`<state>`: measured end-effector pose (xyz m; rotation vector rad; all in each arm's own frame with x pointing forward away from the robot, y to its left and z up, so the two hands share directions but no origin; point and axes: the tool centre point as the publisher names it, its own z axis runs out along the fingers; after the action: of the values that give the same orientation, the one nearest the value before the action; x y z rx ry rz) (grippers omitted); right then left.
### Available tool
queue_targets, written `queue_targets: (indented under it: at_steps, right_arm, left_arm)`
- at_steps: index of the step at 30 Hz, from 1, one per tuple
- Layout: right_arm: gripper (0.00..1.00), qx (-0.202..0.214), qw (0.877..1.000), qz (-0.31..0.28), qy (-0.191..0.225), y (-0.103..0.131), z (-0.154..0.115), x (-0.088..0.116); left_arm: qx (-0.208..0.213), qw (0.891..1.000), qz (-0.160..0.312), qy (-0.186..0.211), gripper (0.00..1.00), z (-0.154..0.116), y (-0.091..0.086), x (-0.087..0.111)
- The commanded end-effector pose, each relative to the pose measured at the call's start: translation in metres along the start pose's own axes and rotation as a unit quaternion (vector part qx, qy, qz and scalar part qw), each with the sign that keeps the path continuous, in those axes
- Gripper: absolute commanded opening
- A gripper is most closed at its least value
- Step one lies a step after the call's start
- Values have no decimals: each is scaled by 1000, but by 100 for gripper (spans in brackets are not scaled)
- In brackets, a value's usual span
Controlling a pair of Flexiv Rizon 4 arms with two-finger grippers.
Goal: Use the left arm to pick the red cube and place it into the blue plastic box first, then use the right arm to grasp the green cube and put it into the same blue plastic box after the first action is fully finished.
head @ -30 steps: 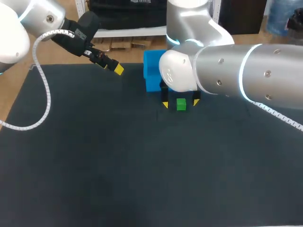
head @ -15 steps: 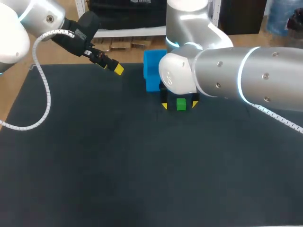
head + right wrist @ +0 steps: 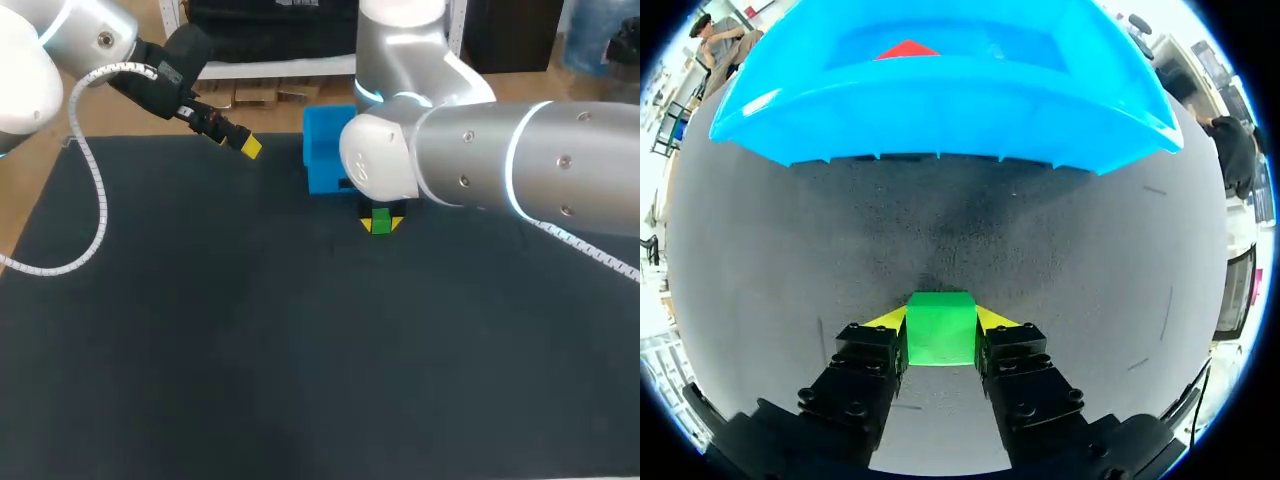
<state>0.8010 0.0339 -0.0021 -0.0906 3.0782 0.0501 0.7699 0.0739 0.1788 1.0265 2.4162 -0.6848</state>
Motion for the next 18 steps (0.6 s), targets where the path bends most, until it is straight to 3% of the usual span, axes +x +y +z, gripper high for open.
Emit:
queue_targets:
  at_steps: [1,18]
  right_arm:
    - [0,-2,1000,2,-6,-3,-2,5]
    - [0,5,1000,17,-5,-10,-38,2]
  left_arm:
    - [0,1000,1,-2,100,0,0,1]
    - [0,1000,1,-2,100,0,0,1]
